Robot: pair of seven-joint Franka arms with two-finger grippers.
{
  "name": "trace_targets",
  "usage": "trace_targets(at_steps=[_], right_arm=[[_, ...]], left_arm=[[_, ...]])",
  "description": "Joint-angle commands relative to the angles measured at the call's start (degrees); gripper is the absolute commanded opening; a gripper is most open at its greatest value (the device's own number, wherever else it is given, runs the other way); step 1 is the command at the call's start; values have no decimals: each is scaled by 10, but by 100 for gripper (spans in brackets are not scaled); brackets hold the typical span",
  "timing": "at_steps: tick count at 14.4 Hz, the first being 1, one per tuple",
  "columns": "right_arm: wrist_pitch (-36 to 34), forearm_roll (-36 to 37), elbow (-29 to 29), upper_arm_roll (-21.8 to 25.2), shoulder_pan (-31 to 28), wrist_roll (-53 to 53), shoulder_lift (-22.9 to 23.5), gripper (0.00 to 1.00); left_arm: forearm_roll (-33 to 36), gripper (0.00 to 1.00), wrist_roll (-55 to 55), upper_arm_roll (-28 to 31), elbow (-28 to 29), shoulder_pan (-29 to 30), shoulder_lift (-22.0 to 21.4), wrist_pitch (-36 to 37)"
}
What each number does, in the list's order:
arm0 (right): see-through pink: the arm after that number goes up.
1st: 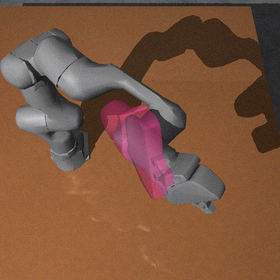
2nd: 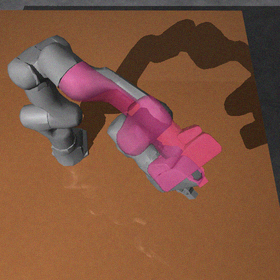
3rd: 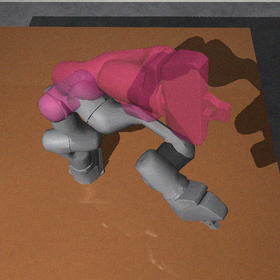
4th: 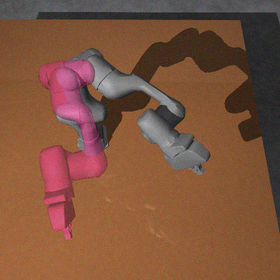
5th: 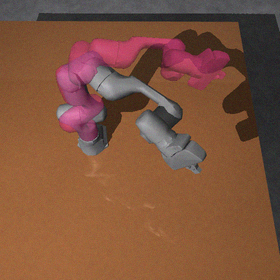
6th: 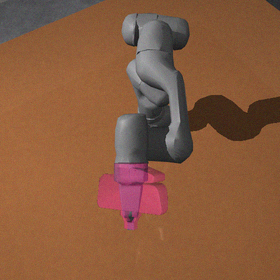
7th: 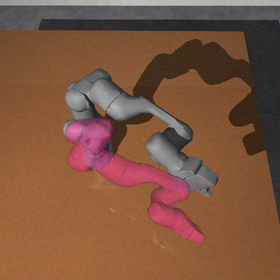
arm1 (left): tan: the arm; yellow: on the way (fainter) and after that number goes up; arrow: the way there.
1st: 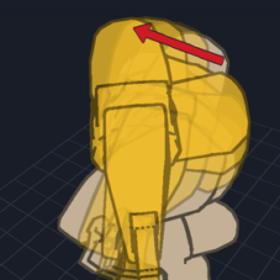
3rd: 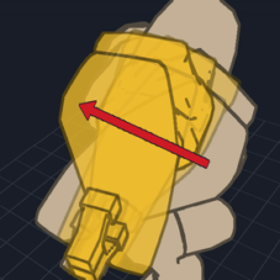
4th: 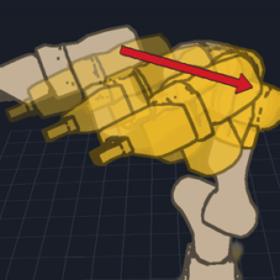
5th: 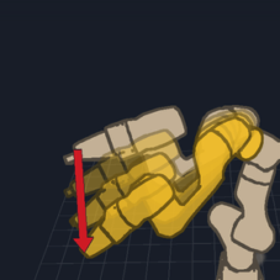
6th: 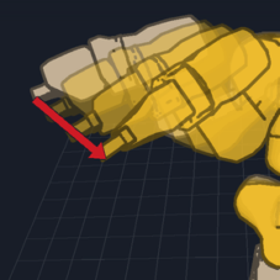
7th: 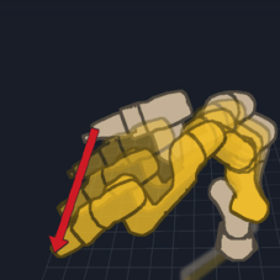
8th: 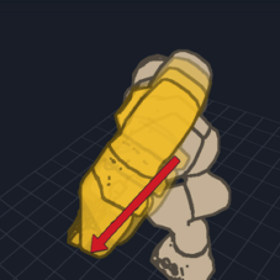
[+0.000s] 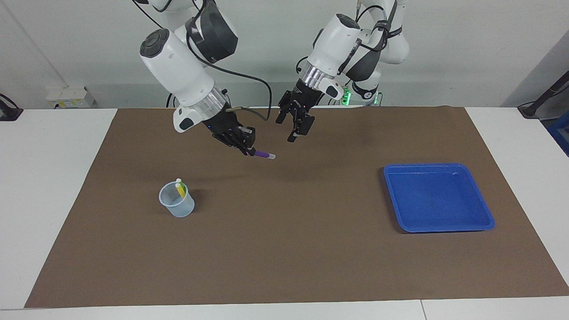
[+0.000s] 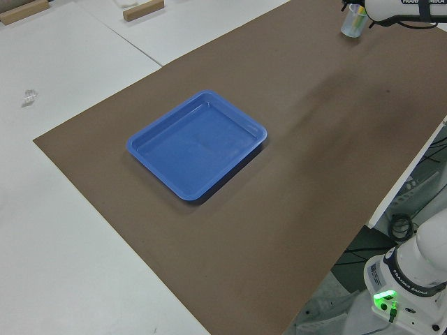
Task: Right arm passes pens to left for tray arrangement
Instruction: 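Lift the purple pen with the right gripper while the left gripper approaches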
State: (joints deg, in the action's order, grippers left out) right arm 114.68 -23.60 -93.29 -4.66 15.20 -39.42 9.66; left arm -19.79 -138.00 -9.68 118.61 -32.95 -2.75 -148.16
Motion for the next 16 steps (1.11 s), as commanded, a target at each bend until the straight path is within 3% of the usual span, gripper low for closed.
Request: trace_targets(at_steps=[1, 6, 10, 16], right_arm=[[5, -15, -5, 3, 1, -16, -3, 14], [2, -15, -3, 3, -2, -16, -3, 14], [6, -14, -3, 3, -2, -16, -3, 14], [10, -11, -4, 3, 0, -18, -3, 14]], left_arm=[[-8, 100, -65, 9, -19, -18, 25, -13], [-8, 100, -126, 12, -25, -5, 49, -62], [6, 100, -156, 15, -99, -5, 115, -81], [49, 100, -153, 17, -107, -2, 136, -101]])
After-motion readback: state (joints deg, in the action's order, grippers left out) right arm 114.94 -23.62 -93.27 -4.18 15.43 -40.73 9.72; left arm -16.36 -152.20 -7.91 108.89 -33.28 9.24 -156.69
